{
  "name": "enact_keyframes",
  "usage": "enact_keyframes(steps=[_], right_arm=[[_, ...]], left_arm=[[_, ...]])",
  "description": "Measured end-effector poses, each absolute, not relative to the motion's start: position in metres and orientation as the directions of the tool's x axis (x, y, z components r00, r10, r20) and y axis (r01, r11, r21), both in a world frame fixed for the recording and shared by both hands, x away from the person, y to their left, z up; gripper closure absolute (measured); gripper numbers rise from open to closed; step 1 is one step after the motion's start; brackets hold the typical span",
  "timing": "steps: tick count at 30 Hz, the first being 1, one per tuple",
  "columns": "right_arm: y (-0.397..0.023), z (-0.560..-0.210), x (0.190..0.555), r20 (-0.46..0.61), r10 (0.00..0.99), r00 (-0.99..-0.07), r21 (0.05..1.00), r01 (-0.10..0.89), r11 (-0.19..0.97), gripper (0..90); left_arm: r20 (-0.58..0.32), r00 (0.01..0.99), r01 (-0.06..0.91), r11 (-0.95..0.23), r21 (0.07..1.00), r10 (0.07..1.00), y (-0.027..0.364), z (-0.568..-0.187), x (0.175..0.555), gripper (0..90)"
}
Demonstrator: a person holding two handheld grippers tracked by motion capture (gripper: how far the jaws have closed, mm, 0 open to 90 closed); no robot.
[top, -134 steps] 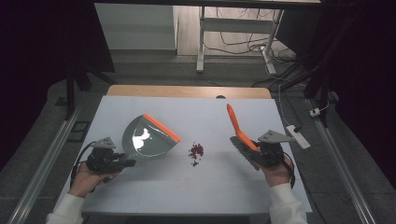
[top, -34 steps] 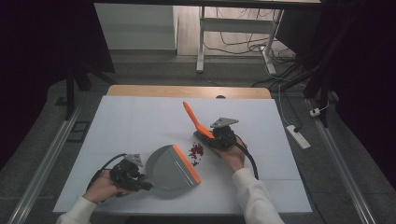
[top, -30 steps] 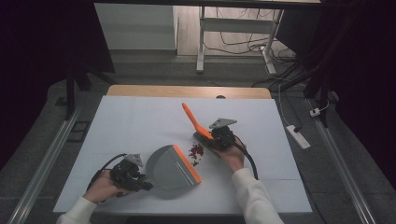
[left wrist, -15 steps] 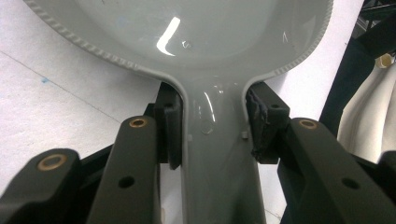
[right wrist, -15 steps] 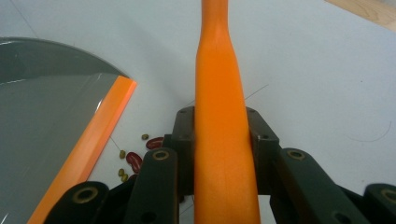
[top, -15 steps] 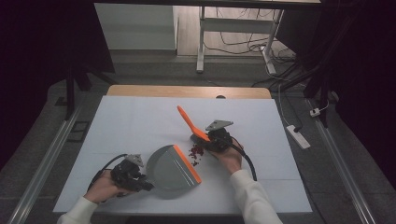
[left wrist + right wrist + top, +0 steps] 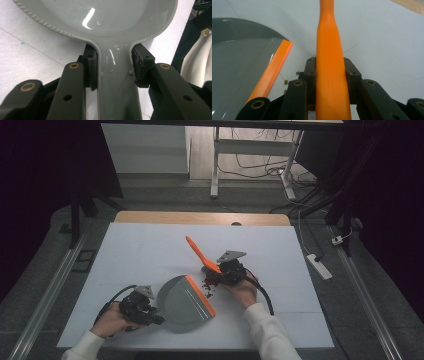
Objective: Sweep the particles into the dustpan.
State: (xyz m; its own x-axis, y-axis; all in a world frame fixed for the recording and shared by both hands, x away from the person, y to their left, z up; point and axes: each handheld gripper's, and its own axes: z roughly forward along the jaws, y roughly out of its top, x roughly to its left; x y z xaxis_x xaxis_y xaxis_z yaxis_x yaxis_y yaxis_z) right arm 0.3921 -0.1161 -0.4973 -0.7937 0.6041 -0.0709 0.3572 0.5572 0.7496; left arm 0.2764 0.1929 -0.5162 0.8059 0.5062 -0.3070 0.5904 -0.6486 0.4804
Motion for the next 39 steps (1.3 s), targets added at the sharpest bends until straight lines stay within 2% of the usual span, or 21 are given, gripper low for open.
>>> enact_keyframes(steps=[39], right_arm=[[-0.09,-0.498,0.365,-0.046,0.517,-0.855,0.749,0.313,0.584,69.8]], left_arm=[[-0.31,0.806,0.59,-0.648,0.481,0.504,0.193,-0.517,0.277,61.4]])
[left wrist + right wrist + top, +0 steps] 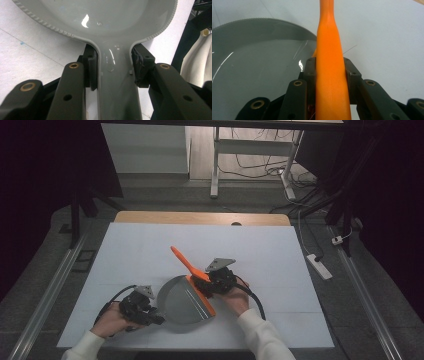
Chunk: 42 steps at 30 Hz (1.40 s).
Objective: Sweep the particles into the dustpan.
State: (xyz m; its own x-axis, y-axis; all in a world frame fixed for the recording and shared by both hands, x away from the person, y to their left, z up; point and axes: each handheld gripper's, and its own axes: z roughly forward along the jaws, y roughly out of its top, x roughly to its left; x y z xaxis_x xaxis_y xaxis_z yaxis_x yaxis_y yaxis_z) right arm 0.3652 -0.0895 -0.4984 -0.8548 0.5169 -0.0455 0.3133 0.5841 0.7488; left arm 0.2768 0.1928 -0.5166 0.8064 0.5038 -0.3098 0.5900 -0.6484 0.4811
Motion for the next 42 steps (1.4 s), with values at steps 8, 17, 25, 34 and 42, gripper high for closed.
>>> enact_keyframes(steps=[8,17,25,34,42], right_arm=[[-0.084,-0.498,0.36,-0.056,0.505,-0.861,0.748,0.299,0.593,69.7],[-0.072,-0.493,0.349,-0.003,0.43,-0.903,0.765,0.275,0.582,69.8],[-0.089,-0.473,0.354,0.001,0.473,-0.881,0.816,0.275,0.509,69.8],[-0.112,-0.469,0.366,-0.008,0.56,-0.828,0.821,0.314,0.476,69.8],[-0.124,-0.477,0.368,0.001,0.597,-0.803,0.807,0.353,0.473,69.8]], left_arm=[[-0.309,0.807,0.589,-0.65,0.479,0.503,0.193,-0.517,0.277,61.5],[-0.309,0.807,0.59,-0.65,0.48,0.504,0.193,-0.517,0.277,61.5],[-0.308,0.808,0.588,-0.651,0.479,0.503,0.193,-0.517,0.277,61.5],[-0.304,0.808,0.587,-0.654,0.477,0.504,0.192,-0.517,0.277,61.4],[-0.304,0.808,0.588,-0.653,0.477,0.505,0.192,-0.517,0.276,61.5]])
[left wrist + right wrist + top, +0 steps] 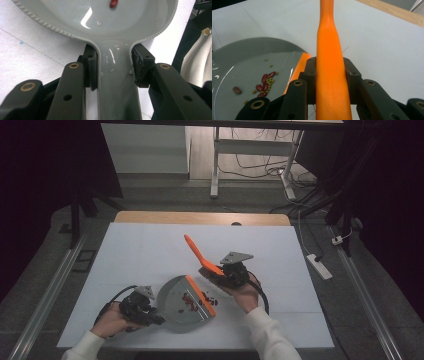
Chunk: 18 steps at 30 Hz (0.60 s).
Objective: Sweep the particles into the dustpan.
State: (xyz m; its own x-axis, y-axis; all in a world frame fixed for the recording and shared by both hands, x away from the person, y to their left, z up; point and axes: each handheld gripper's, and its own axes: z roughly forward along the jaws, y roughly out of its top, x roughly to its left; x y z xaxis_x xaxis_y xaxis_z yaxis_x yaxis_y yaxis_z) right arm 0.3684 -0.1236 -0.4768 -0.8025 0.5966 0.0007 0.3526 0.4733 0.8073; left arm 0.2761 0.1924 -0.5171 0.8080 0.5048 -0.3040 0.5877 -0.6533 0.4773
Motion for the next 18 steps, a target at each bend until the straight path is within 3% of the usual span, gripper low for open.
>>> enact_keyframes(steps=[18], right_arm=[[-0.126,-0.499,0.364,0.002,0.632,-0.775,0.781,0.396,0.483,69.9]], left_arm=[[-0.308,0.805,0.592,-0.648,0.48,0.507,0.193,-0.516,0.275,61.5]])
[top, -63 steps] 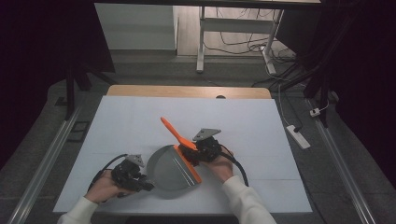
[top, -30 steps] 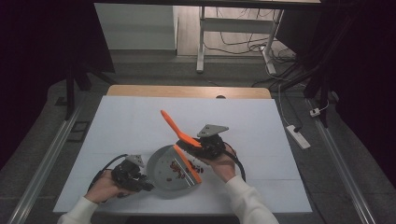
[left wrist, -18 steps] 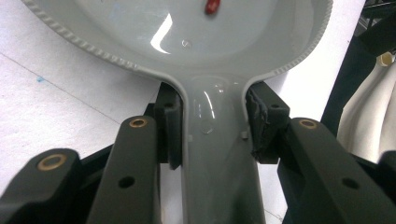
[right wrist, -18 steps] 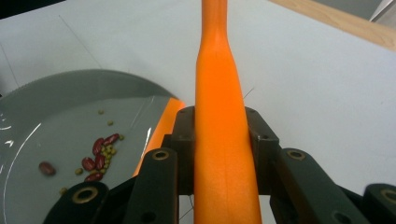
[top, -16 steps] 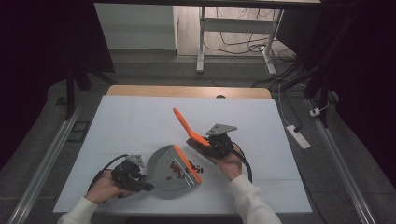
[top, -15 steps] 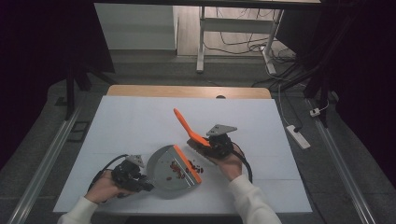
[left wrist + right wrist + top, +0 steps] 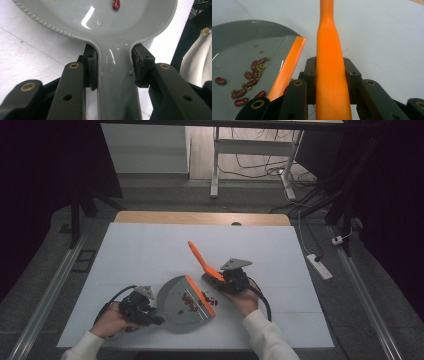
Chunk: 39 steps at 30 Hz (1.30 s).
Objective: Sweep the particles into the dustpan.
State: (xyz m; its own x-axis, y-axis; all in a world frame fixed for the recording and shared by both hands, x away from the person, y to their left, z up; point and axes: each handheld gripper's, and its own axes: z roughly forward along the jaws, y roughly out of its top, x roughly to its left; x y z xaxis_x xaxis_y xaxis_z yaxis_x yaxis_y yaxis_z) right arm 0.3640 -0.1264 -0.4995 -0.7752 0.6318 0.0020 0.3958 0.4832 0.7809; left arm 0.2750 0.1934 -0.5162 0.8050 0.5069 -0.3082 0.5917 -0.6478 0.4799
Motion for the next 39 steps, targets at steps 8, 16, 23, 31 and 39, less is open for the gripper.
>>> enact_keyframes(steps=[8,16,23,31,39], right_arm=[[-0.122,-0.502,0.355,0.007,0.623,-0.782,0.791,0.385,0.474,69.9],[-0.113,-0.505,0.34,-0.007,0.639,-0.769,0.804,0.375,0.461,69.6],[-0.108,-0.506,0.336,0.017,0.628,-0.778,0.807,0.381,0.451,69.6],[-0.099,-0.507,0.332,0.075,0.616,-0.784,0.817,0.403,0.413,69.6],[-0.09,-0.498,0.328,0.196,0.525,-0.828,0.843,0.416,0.342,69.9]], left_arm=[[-0.308,0.804,0.593,-0.648,0.478,0.509,0.194,-0.515,0.274,61.5],[-0.305,0.804,0.594,-0.649,0.475,0.511,0.194,-0.516,0.274,61.5],[-0.303,0.807,0.589,-0.655,0.473,0.507,0.194,-0.516,0.274,61.5],[-0.303,0.807,0.589,-0.657,0.47,0.507,0.194,-0.516,0.275,61.5],[-0.301,0.807,0.589,-0.657,0.471,0.507,0.194,-0.516,0.275,61.5]])
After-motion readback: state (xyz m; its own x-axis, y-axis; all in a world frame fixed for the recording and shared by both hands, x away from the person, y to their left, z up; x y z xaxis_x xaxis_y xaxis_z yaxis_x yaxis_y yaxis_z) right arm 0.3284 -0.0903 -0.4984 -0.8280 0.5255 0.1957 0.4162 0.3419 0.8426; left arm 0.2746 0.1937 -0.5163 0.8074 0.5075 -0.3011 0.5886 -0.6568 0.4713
